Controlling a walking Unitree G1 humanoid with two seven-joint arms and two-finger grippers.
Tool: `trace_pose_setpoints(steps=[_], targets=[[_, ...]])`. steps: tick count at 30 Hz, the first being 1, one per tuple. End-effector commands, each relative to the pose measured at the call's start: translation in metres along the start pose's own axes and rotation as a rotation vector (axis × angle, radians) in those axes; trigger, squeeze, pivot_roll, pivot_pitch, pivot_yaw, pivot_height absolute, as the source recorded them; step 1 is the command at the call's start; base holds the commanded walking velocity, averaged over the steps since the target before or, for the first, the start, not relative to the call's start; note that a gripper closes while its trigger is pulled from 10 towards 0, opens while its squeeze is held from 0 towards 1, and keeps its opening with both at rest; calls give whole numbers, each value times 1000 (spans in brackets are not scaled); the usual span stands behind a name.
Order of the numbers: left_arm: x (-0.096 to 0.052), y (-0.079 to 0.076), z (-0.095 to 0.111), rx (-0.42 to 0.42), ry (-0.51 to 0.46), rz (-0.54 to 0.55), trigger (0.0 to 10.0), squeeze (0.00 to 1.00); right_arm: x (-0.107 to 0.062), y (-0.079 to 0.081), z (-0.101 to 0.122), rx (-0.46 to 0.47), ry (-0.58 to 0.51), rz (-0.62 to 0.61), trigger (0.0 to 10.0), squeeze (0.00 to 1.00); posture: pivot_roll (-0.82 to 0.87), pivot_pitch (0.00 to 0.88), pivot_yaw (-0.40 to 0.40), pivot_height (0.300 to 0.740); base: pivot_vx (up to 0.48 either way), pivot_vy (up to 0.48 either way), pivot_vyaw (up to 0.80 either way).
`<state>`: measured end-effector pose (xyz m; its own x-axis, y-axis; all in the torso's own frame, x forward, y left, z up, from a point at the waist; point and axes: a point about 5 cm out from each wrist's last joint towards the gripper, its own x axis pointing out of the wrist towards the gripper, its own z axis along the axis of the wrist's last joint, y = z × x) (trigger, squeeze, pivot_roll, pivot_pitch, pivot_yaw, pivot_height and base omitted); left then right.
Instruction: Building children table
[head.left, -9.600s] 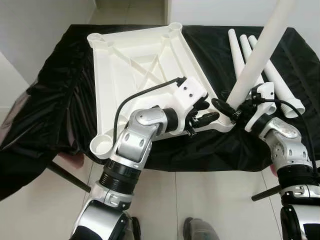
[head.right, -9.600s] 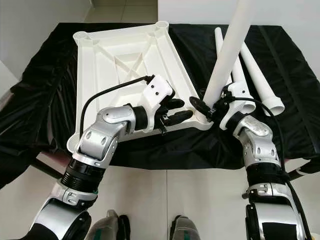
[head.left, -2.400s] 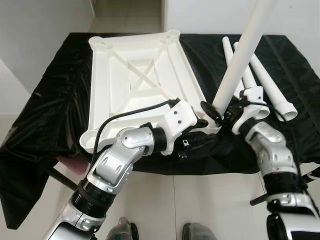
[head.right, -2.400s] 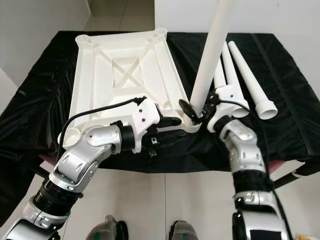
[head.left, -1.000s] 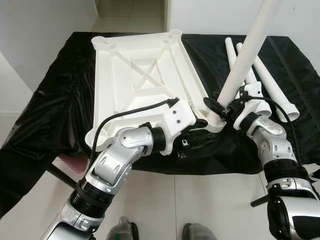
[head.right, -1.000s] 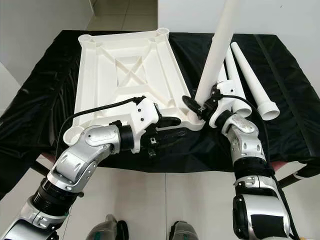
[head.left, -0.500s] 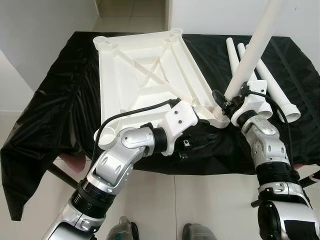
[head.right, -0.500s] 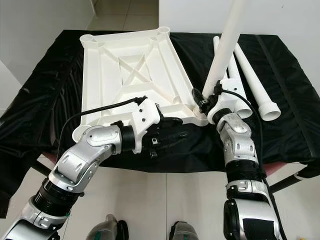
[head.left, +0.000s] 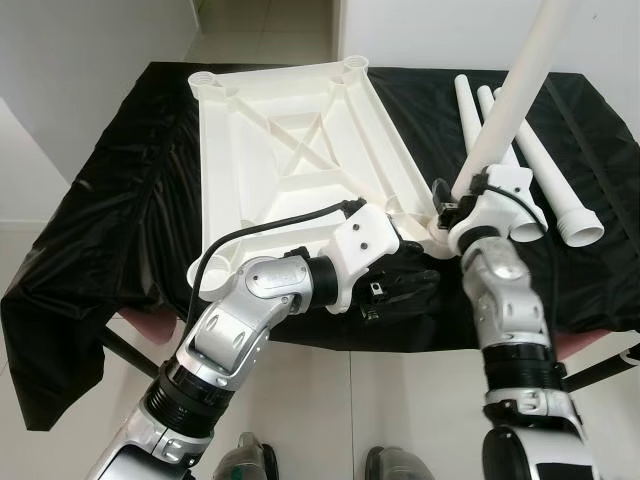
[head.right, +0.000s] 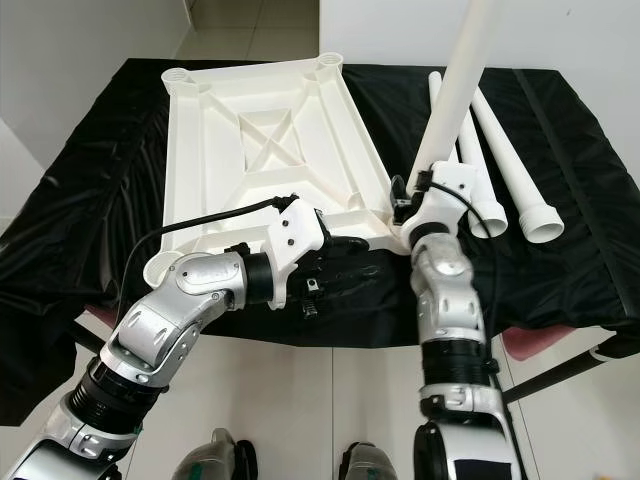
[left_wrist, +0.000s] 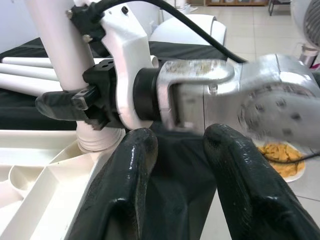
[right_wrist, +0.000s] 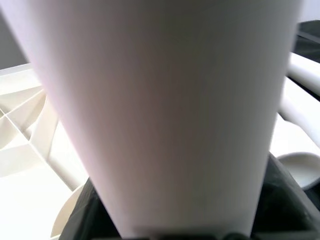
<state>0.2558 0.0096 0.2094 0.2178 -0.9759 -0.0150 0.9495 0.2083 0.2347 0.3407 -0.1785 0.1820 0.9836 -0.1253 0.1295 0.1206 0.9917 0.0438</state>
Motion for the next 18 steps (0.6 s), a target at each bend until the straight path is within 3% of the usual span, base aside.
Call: trace_pose_setpoints(steps=[1,7,13,14,18], targets=[[0,0,-3,2,10,19,10000,0,-6,1,-5,9,22,-103,10000,0,-65,36,41,740,0,0,0],[0,1,-4,0,12,31,10000,0,-14,15,-8,26,41,-145,10000,0,-64,36,34,740,0,0,0],[-1,1,-5,-1,14,36,10000,0,-14,14,-7,20,41,-104,10000,31,-66,33,30,740,0,0,0],[-1,2,-4,0,13,38,10000,0,-14,14,-5,37,29,-77,10000,1000,-66,33,30,740,0,0,0],[-1,2,-5,0,13,39,10000,0,-15,14,-3,47,13,-56,10000,1000,-71,23,25,740,0,0,0]])
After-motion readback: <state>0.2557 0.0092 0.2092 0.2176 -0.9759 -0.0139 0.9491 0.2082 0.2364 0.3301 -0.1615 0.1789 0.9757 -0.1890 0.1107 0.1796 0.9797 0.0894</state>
